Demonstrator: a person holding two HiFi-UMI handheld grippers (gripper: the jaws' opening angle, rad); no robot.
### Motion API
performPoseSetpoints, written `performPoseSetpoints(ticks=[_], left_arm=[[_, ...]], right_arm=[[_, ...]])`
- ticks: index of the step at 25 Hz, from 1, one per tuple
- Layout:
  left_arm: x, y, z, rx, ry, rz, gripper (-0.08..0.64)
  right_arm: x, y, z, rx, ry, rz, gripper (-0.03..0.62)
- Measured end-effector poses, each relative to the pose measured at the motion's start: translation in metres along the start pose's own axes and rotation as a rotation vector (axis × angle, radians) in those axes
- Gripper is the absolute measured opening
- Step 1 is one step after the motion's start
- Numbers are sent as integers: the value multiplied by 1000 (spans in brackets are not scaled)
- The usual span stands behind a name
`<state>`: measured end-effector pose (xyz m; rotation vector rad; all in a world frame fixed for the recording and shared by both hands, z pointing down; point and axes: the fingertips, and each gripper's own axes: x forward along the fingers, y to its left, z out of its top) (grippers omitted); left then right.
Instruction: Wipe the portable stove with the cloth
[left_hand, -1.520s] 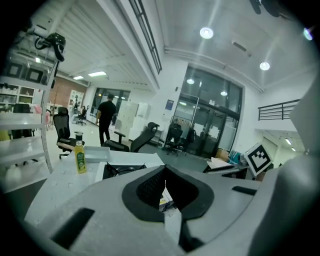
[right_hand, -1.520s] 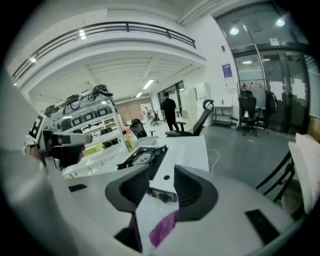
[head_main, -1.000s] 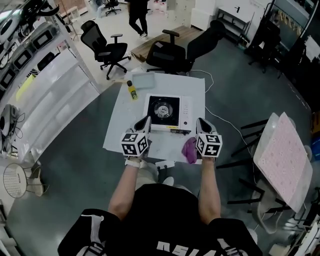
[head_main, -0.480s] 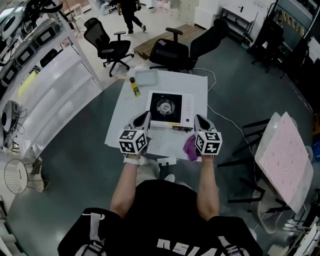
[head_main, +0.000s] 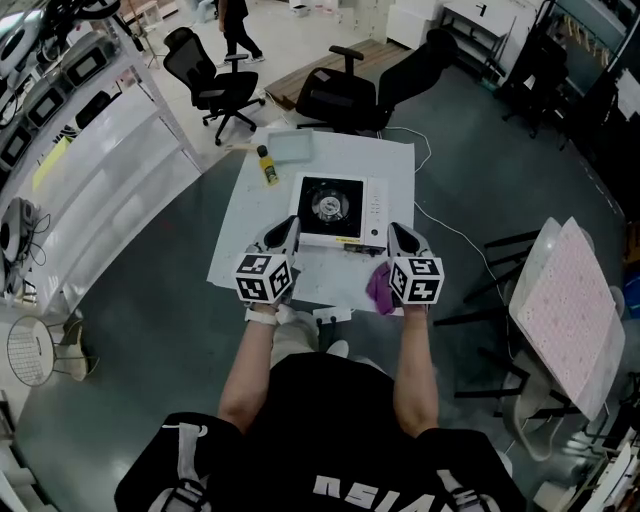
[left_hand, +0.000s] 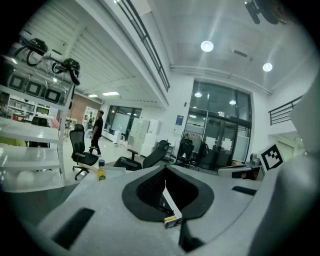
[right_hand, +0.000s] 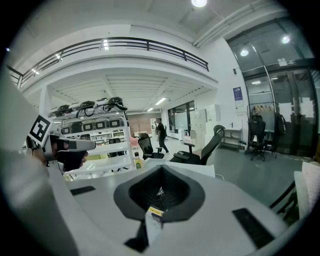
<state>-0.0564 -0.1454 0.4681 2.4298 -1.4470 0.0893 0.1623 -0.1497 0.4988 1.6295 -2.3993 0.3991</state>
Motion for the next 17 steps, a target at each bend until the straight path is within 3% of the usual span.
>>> performPoseSetpoints(ticks=[17], left_arm=[[3, -3, -4, -6, 8, -24, 9]], right_arm=[[-2, 0, -3, -16, 12, -20, 11]])
